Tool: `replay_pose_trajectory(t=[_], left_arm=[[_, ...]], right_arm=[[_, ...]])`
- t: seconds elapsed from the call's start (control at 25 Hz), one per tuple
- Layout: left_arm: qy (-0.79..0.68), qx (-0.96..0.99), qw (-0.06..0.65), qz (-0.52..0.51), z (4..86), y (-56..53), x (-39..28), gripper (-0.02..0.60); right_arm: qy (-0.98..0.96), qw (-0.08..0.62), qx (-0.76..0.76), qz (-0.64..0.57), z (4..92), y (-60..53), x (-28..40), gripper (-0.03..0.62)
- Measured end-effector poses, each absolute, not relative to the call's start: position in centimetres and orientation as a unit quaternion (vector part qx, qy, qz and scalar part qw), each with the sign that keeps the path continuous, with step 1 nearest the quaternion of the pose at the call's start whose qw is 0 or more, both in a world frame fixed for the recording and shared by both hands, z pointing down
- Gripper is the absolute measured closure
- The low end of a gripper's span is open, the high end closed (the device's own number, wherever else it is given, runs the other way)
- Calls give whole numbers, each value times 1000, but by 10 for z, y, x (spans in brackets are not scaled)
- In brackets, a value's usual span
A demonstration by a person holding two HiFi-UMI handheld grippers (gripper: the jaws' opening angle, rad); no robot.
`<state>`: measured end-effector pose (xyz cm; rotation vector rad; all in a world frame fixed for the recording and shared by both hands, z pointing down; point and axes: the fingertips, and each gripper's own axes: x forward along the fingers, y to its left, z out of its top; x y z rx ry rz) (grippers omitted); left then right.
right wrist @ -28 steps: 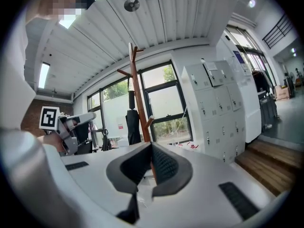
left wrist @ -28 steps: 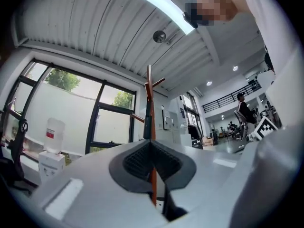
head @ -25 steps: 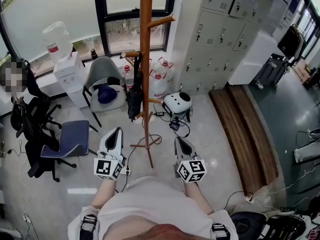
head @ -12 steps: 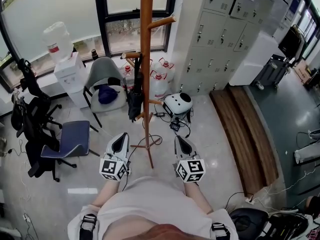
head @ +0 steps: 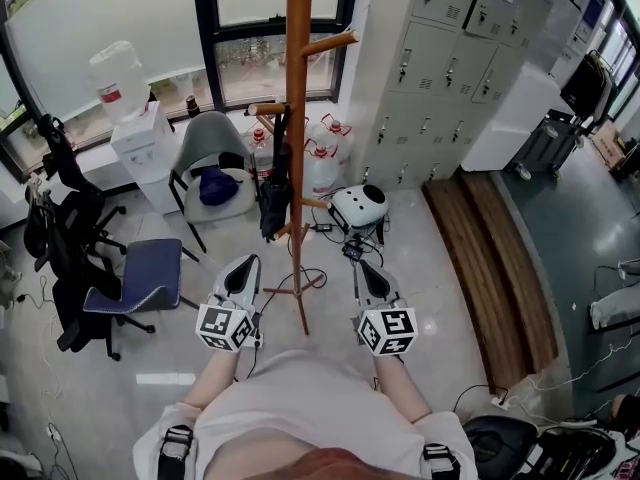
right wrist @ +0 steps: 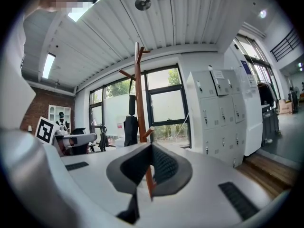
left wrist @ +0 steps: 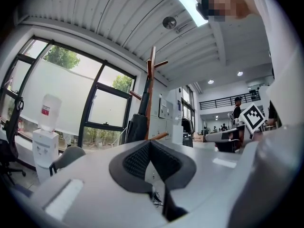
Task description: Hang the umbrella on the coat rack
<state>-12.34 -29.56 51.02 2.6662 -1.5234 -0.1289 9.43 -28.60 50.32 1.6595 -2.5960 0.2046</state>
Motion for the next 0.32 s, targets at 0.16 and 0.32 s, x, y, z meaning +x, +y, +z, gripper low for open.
replay_pose_trajectory(t=[0.16, 0.32], left_arm=[[-495, 867, 29, -41, 507, -299, -123, 571], [-492, 869, 31, -39, 506, -303, -121, 571]], right_arm=[[-843, 32, 533, 64, 502, -289, 92, 586], [-844, 30, 531, 62, 500, -292, 91, 587]])
